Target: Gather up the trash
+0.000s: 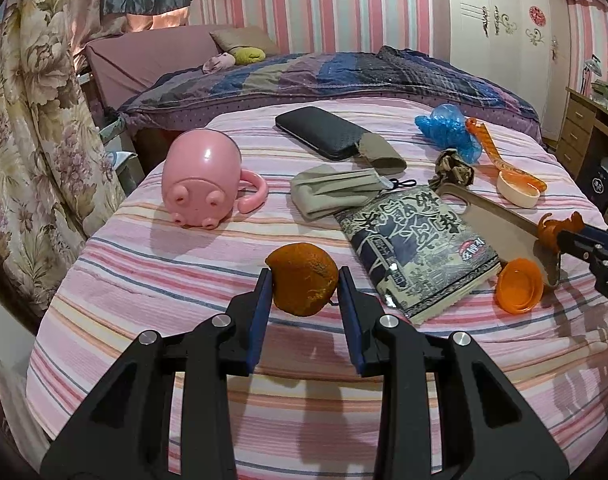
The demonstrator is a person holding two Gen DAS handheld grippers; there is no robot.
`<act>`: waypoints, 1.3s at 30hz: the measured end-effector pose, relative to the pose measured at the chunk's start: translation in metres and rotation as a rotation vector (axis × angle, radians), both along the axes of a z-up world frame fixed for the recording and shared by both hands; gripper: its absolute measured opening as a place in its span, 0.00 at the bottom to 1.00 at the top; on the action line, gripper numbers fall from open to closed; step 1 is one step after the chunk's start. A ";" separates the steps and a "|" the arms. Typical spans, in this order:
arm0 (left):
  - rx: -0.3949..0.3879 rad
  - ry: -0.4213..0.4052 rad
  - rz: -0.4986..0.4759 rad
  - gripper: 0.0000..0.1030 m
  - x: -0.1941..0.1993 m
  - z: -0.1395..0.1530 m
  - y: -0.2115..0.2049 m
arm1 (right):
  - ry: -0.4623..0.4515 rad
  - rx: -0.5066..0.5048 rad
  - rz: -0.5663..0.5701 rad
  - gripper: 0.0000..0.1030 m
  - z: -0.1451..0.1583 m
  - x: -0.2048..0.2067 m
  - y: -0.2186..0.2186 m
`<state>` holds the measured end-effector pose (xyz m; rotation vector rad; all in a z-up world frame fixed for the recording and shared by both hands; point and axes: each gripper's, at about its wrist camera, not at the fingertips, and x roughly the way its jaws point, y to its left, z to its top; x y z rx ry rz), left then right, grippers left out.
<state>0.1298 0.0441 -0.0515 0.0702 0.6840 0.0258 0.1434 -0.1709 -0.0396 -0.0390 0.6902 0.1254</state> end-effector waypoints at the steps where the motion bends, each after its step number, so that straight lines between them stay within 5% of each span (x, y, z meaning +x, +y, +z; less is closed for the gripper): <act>1: 0.002 -0.001 -0.002 0.31 -0.001 0.001 -0.003 | -0.004 0.001 0.000 0.28 0.001 -0.001 -0.001; 39: 0.046 -0.060 -0.173 0.31 -0.028 0.011 -0.126 | -0.049 0.013 -0.125 0.28 0.024 -0.054 -0.127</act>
